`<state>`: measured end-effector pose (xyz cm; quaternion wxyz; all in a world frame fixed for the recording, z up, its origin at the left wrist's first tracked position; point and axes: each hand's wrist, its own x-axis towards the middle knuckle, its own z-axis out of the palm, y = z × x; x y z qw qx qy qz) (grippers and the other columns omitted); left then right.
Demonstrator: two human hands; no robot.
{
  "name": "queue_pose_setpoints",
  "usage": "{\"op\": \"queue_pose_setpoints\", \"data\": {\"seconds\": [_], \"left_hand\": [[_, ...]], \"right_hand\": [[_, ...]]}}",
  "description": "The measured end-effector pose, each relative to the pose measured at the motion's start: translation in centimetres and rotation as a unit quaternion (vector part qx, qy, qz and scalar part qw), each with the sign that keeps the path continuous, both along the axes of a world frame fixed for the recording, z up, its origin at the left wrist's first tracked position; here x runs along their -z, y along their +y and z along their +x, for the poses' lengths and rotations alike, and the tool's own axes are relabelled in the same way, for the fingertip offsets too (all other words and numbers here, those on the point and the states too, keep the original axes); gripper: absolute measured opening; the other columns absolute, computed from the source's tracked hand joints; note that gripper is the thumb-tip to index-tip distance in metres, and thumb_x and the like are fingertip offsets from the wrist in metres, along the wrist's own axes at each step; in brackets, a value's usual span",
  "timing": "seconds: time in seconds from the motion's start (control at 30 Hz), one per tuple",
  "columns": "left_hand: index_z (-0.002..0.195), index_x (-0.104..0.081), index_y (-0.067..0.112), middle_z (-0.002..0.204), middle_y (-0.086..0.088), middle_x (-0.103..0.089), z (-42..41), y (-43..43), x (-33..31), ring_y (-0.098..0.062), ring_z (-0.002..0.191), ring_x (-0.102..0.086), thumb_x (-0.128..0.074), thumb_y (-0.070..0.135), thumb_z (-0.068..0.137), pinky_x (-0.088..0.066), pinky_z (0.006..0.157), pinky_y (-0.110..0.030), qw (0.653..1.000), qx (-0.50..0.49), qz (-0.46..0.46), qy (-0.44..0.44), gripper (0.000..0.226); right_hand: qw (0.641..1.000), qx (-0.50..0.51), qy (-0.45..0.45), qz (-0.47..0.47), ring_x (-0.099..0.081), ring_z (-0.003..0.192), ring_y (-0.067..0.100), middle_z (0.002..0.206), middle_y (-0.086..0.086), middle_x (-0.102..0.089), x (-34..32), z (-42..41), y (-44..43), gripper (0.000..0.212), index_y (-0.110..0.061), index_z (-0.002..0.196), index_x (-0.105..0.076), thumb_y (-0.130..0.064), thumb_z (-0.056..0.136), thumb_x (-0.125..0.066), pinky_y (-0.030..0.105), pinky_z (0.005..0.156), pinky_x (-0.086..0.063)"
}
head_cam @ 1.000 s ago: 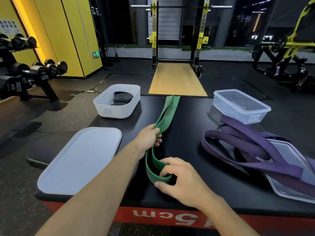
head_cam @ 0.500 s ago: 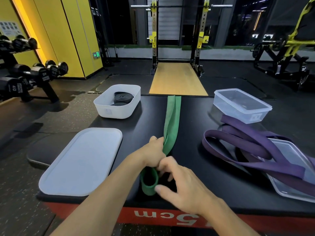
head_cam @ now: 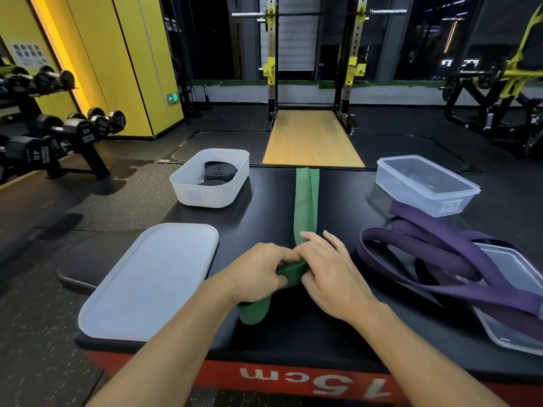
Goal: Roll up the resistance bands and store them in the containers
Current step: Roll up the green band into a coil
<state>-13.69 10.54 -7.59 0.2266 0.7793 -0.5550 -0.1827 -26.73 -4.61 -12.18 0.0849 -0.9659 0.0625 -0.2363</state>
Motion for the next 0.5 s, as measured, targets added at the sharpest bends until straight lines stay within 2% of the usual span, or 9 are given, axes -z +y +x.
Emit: {"op": "queue_pose_setpoints", "data": {"seconds": [0.07,0.13,0.17,0.23,0.27,0.33,0.43,0.5], "left_hand": [[0.113,-0.069,0.03,0.095,0.006,-0.073,0.0,0.5,0.0,-0.02,0.089,-0.068,-0.056,0.001,0.083,-0.056,0.084,-0.047,1.0,0.008,0.017,-0.013,0.043],[0.124,-0.063,0.04,0.102,0.012,-0.071,-0.4,1.0,-0.2,-0.016,0.091,-0.065,-0.055,0.0,0.084,-0.056,0.082,-0.043,0.998,0.008,0.037,-0.047,0.057],[0.126,-0.061,0.043,0.106,0.015,-0.068,-0.5,1.3,-0.3,-0.013,0.095,-0.064,-0.059,0.004,0.085,-0.055,0.084,-0.041,0.997,-0.002,0.035,-0.069,0.057],[0.122,-0.059,0.041,0.109,0.018,-0.062,-0.1,2.1,-0.4,-0.008,0.102,-0.06,-0.074,0.022,0.085,-0.052,0.091,-0.039,0.995,-0.049,0.016,-0.08,0.044],[0.12,-0.058,0.04,0.109,0.018,-0.061,0.2,2.5,-0.5,-0.007,0.104,-0.059,-0.081,0.032,0.082,-0.051,0.093,-0.038,0.995,-0.07,0.015,-0.066,0.044],[0.118,-0.062,0.039,0.11,0.018,-0.062,0.7,3.3,-1.0,-0.004,0.105,-0.059,-0.088,0.042,0.075,-0.051,0.096,-0.037,0.996,-0.076,0.039,-0.04,0.05],[0.12,-0.066,0.039,0.112,0.02,-0.065,0.7,4.2,-1.6,-0.003,0.104,-0.062,-0.086,0.03,0.074,-0.053,0.096,-0.033,0.994,-0.04,0.105,-0.014,0.051],[0.12,-0.063,0.044,0.112,0.023,-0.066,1.0,4.5,-1.5,-0.002,0.103,-0.064,-0.08,0.02,0.076,-0.054,0.095,-0.034,0.995,-0.029,0.1,0.002,0.052]], "right_hand": [[0.999,0.002,-0.023,-0.028,-0.054,0.122,0.014,0.099,-0.01,-0.061,0.0,0.1,0.3,0.027,-0.021,0.101,-0.062,-0.019,0.077,-0.049,0.044,0.126,-0.02],[0.999,0.008,-0.044,-0.026,-0.056,0.096,0.014,0.085,-0.011,-0.055,-0.1,0.0,0.4,0.018,-0.02,0.09,-0.061,-0.019,0.073,-0.055,0.042,0.124,-0.023],[0.998,0.013,-0.05,-0.025,-0.054,0.089,0.015,0.081,-0.012,-0.053,0.0,-0.1,0.4,0.016,-0.02,0.086,-0.062,-0.019,0.072,-0.056,0.041,0.123,-0.025],[0.997,0.018,-0.058,-0.036,-0.049,0.08,0.018,0.073,-0.011,-0.05,0.1,-0.6,0.4,0.008,-0.019,0.076,-0.061,-0.021,0.07,-0.057,0.039,0.117,-0.03],[0.997,0.017,-0.061,-0.046,-0.046,0.076,0.018,0.069,-0.01,-0.047,0.3,-0.9,0.5,0.003,-0.019,0.07,-0.058,-0.021,0.07,-0.056,0.038,0.113,-0.033],[0.997,0.019,-0.059,-0.05,-0.04,0.071,0.018,0.066,-0.01,-0.039,0.4,-1.4,0.9,0.009,-0.018,0.063,-0.048,-0.02,0.071,-0.053,0.037,0.103,-0.038],[0.996,0.055,-0.053,-0.043,-0.039,0.07,0.018,0.064,-0.01,-0.039,0.4,-1.7,1.0,0.013,-0.019,0.063,-0.044,-0.023,0.075,-0.049,0.038,0.094,-0.04],[0.995,0.079,-0.045,-0.035,-0.039,0.068,0.017,0.062,-0.009,-0.039,0.3,-1.7,0.9,0.017,-0.02,0.062,-0.043,-0.026,0.077,-0.048,0.04,0.091,-0.041]]}}
